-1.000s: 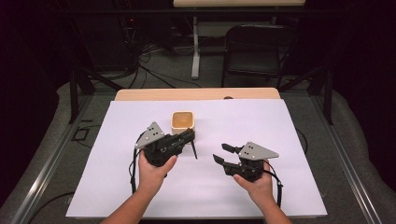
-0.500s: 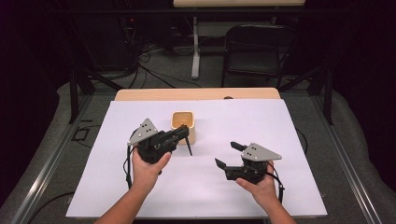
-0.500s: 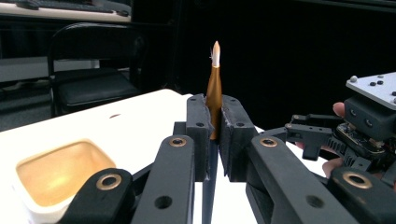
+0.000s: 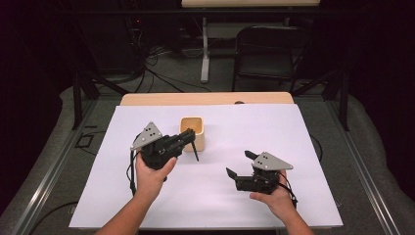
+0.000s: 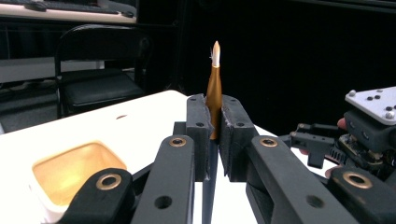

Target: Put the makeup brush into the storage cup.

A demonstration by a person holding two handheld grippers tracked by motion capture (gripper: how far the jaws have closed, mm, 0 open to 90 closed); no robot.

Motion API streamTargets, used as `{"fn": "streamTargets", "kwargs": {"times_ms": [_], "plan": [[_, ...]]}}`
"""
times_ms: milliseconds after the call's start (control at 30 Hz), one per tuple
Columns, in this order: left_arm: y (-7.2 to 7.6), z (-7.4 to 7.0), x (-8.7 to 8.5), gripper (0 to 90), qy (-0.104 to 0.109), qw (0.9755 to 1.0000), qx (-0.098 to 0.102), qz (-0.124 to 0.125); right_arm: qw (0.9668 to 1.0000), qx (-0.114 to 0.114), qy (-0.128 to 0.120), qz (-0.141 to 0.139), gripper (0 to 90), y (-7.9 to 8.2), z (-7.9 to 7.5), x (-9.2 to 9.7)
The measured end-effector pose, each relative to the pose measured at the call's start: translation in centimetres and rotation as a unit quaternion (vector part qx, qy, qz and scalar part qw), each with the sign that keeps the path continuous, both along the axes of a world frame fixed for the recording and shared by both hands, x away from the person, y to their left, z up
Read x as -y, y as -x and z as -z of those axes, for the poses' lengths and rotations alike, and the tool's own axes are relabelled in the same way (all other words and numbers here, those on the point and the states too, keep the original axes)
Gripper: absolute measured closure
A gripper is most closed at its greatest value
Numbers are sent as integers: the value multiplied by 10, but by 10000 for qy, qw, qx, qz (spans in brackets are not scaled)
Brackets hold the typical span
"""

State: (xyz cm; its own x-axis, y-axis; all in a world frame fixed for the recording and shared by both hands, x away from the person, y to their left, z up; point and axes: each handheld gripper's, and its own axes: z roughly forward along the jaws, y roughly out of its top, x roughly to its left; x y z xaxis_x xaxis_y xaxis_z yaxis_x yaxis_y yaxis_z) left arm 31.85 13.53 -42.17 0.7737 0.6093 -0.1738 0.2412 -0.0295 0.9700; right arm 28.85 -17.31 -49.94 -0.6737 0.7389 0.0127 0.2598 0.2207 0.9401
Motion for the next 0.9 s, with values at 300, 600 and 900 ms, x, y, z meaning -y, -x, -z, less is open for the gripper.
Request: {"fn": "streamTargets", "kwargs": {"times_ms": [300, 600, 900], "plan": [[-1, -1, 1, 834, 3, 10000, -4, 5, 9996, -171, -120, -184, 161, -1, 8, 1], [-3, -5, -2, 834, 25, 10000, 27, -24, 9996, -228, -141, -102, 101, -3, 11, 7], [-6, -13, -6, 834, -3, 9999, 127, -117, 9993, -209, -256, -174, 49, -2, 14, 9]]}}
